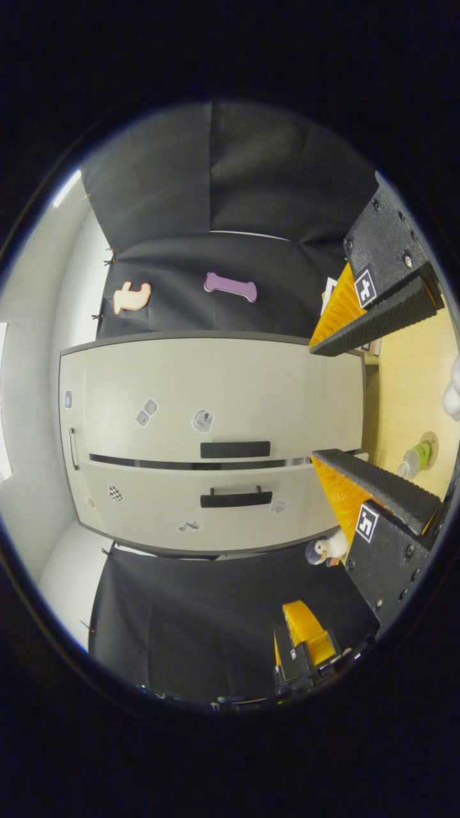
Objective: Grasp the bottle in the cabinet with the left hand and place it on the coaster, then close the right door with the right hand and the left door with the left hand.
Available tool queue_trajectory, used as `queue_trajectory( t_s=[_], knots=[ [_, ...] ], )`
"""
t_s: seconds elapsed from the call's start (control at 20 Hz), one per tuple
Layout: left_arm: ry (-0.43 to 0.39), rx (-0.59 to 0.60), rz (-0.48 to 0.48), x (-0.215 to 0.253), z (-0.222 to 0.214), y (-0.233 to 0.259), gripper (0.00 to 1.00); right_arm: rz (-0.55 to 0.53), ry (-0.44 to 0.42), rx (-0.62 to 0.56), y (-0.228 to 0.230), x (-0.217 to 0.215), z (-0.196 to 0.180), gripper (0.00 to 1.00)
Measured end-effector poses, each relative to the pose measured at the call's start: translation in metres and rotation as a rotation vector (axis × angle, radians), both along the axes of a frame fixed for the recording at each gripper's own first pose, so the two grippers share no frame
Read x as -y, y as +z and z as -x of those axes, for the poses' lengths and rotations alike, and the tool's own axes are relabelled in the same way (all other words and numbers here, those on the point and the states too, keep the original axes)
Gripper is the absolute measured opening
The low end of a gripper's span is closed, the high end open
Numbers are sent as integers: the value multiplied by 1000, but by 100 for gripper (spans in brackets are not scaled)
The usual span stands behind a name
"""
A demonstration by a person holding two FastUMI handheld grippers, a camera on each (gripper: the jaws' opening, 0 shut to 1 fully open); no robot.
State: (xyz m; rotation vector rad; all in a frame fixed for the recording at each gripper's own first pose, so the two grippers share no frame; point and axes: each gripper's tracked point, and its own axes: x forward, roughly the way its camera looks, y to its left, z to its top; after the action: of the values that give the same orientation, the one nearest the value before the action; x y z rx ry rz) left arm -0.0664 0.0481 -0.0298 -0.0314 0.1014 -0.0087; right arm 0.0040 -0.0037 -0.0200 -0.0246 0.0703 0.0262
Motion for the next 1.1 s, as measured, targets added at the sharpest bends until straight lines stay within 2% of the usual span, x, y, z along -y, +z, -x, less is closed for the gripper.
queue_trajectory(
  t_s=[0.85, 0.9, 1.05, 1.1],
  knots=[
    [1, 11, -12, -2, 6, 4, 96, 19, 21, 9, 4, -10, 5, 96],
    [2, 11, -12, -2, 6, 4, 96, 19, 21, 10, 4, -10, 6, 94],
    [5, 12, -11, -5, 6, 4, 96, 19, 17, 11, 2, -9, 8, 96],
    [7, 12, -12, -6, 7, 3, 96, 20, 15, 9, 2, -9, 9, 94]
  ],
)
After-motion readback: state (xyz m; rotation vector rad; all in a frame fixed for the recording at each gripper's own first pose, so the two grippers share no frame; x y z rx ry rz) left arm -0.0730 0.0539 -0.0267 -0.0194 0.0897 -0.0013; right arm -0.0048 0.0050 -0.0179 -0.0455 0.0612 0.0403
